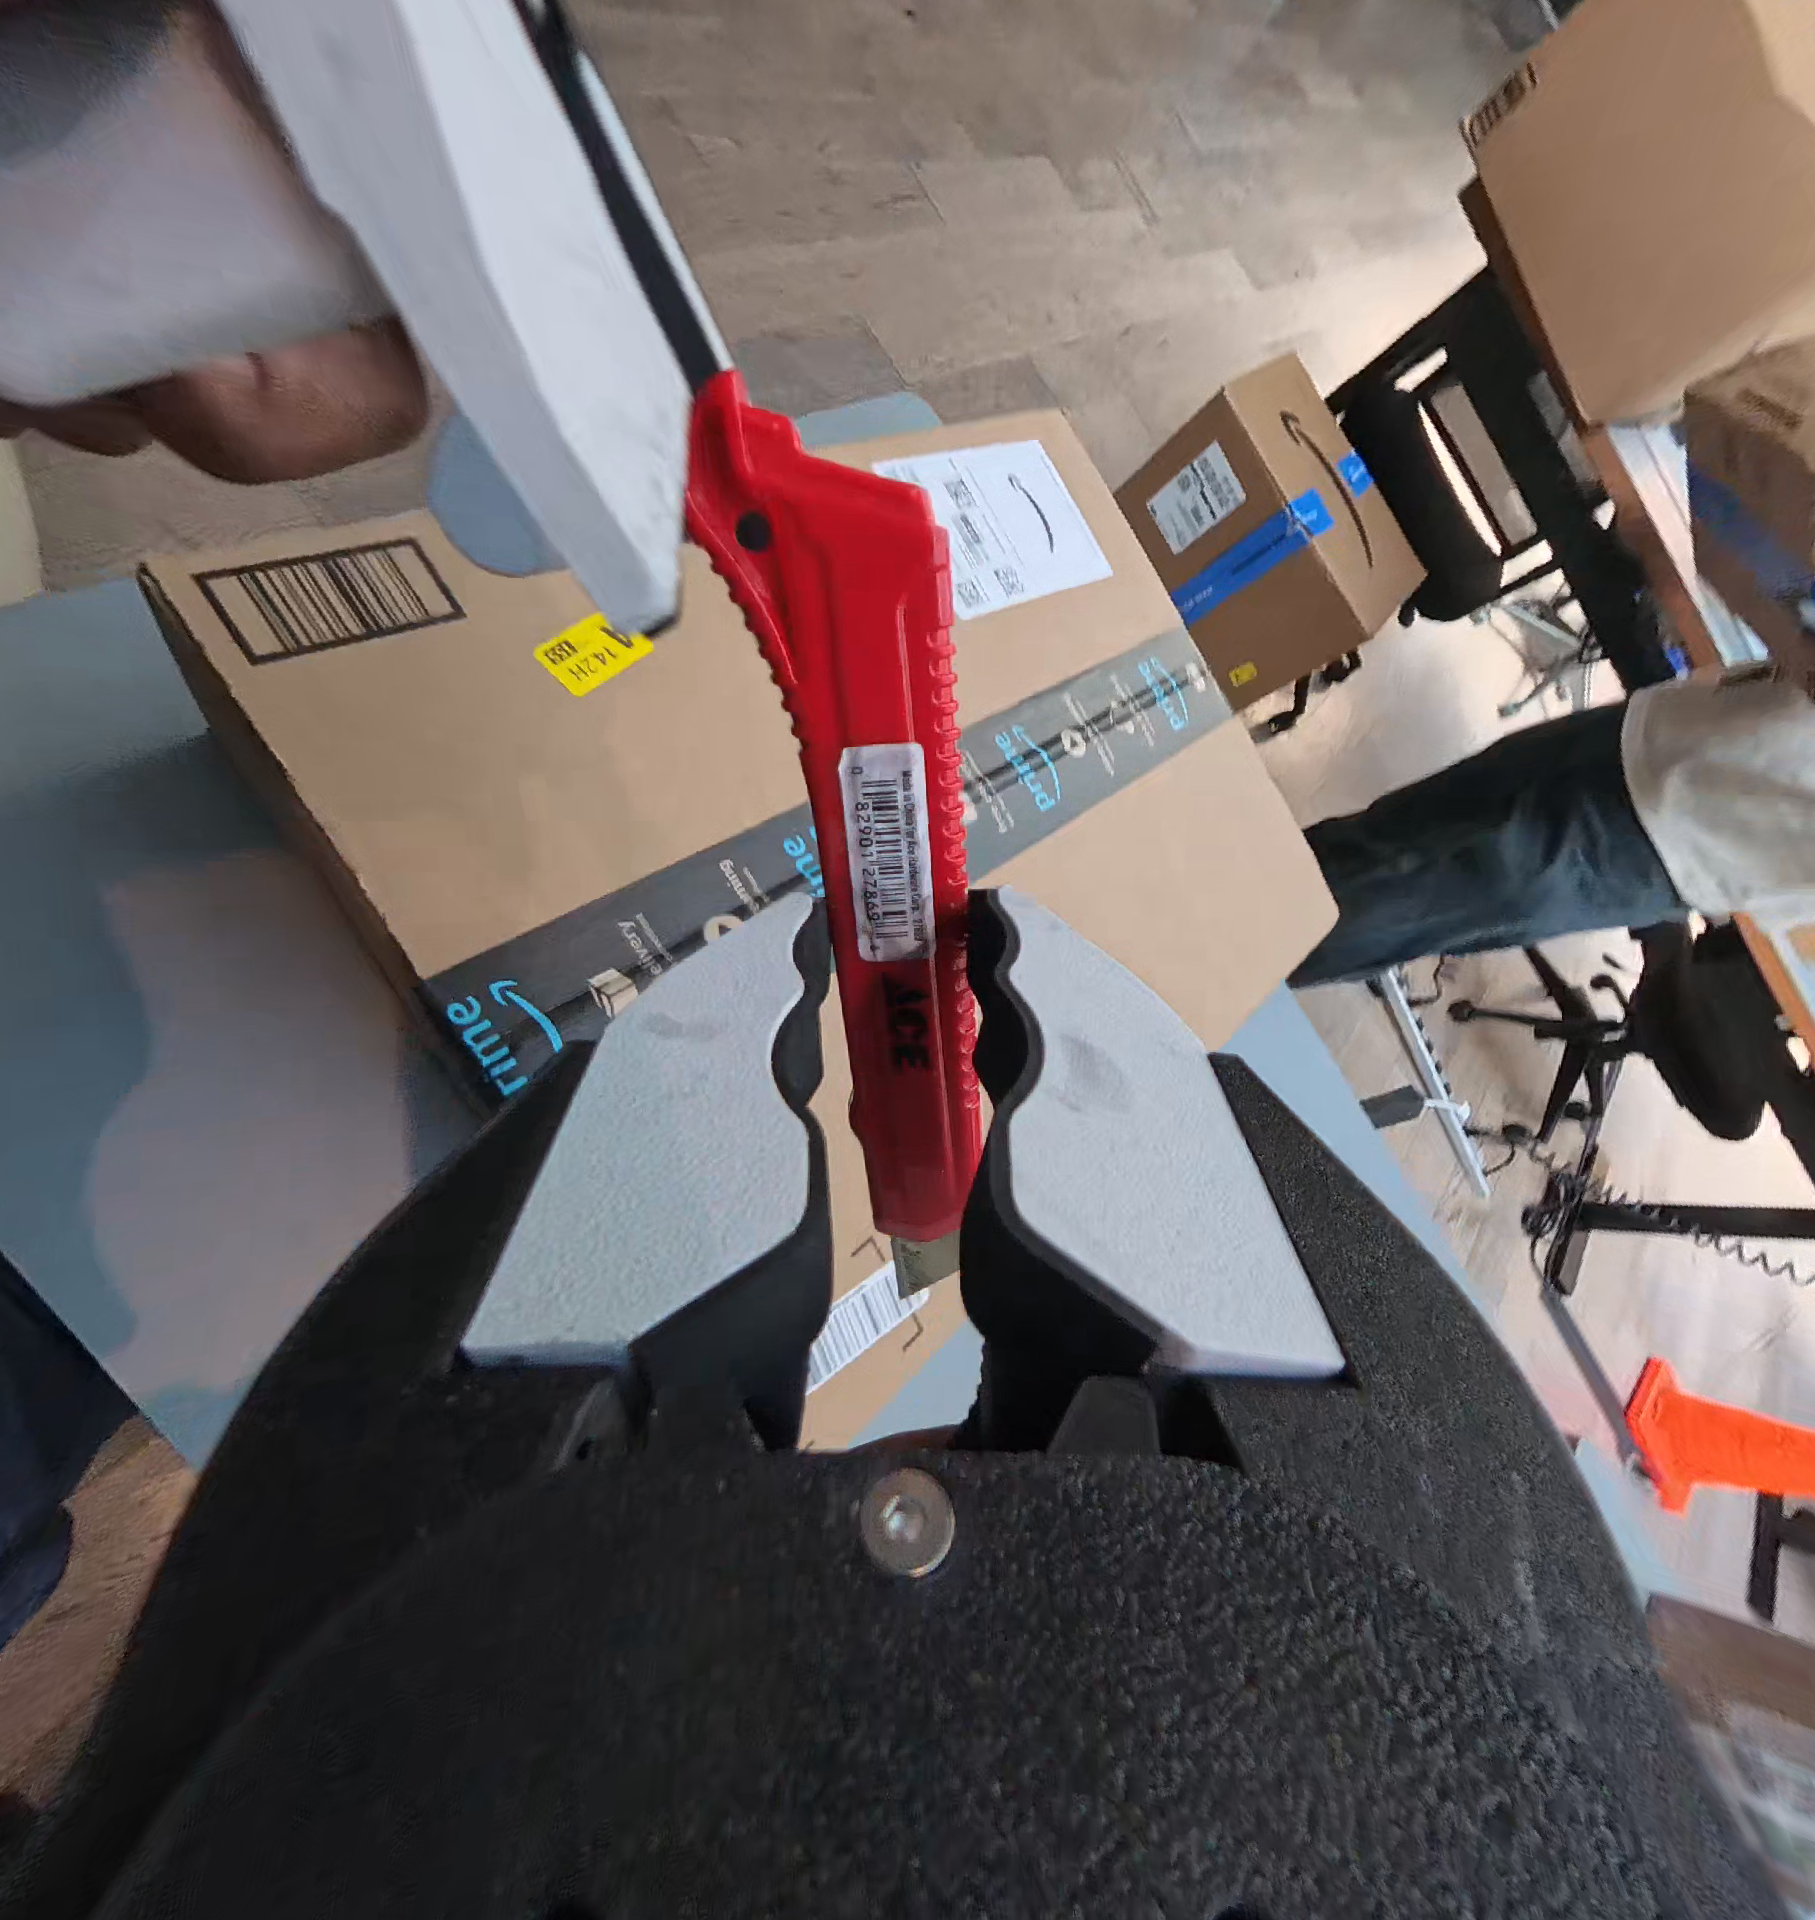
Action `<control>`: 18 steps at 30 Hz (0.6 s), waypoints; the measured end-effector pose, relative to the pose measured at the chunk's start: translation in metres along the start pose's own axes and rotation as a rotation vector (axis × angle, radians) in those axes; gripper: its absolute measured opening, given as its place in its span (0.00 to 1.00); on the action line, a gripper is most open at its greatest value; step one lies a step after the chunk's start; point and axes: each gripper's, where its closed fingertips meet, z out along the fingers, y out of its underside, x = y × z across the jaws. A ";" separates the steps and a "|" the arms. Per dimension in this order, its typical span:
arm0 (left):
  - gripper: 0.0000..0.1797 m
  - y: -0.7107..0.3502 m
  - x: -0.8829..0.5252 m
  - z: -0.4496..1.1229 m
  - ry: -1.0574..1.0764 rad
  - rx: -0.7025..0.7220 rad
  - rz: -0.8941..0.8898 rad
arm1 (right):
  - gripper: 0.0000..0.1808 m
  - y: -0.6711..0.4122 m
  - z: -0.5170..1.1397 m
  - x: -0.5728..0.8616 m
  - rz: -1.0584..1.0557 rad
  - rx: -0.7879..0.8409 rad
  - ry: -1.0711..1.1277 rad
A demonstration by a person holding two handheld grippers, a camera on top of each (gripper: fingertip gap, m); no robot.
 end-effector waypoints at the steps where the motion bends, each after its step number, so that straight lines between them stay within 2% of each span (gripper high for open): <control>1: 0.35 -0.001 -0.001 -0.006 -0.013 -0.003 0.025 | 0.14 -0.009 0.002 -0.005 -0.041 0.021 -0.017; 7: 0.19 0.005 -0.005 -0.037 -0.062 -0.056 0.090 | 0.14 -0.046 0.019 -0.029 -0.242 0.047 -0.066; 9: 0.09 0.003 -0.015 -0.047 -0.114 -0.026 0.101 | 0.14 -0.053 0.024 -0.036 -0.287 0.057 -0.074; 11: 0.06 -0.001 -0.022 -0.057 -0.128 0.035 0.070 | 0.14 -0.059 0.027 -0.040 -0.283 0.103 -0.104; 12: 0.06 -0.005 -0.025 -0.062 -0.130 0.091 0.028 | 0.17 -0.057 0.028 -0.041 -0.265 0.118 -0.133; 14: 0.06 -0.011 -0.040 -0.074 -0.201 0.184 -0.039 | 0.31 -0.036 0.037 -0.030 -0.195 0.095 -0.180; 15: 0.06 -0.010 -0.049 -0.080 -0.255 0.209 -0.054 | 0.32 -0.016 0.045 -0.020 -0.136 0.068 -0.202; 16: 0.06 -0.009 -0.057 -0.085 -0.301 0.232 -0.066 | 0.34 0.010 0.056 -0.006 -0.052 0.028 -0.217; 18: 0.06 -0.010 -0.067 -0.093 -0.358 0.298 -0.094 | 0.47 0.087 0.086 0.023 0.169 -0.149 -0.242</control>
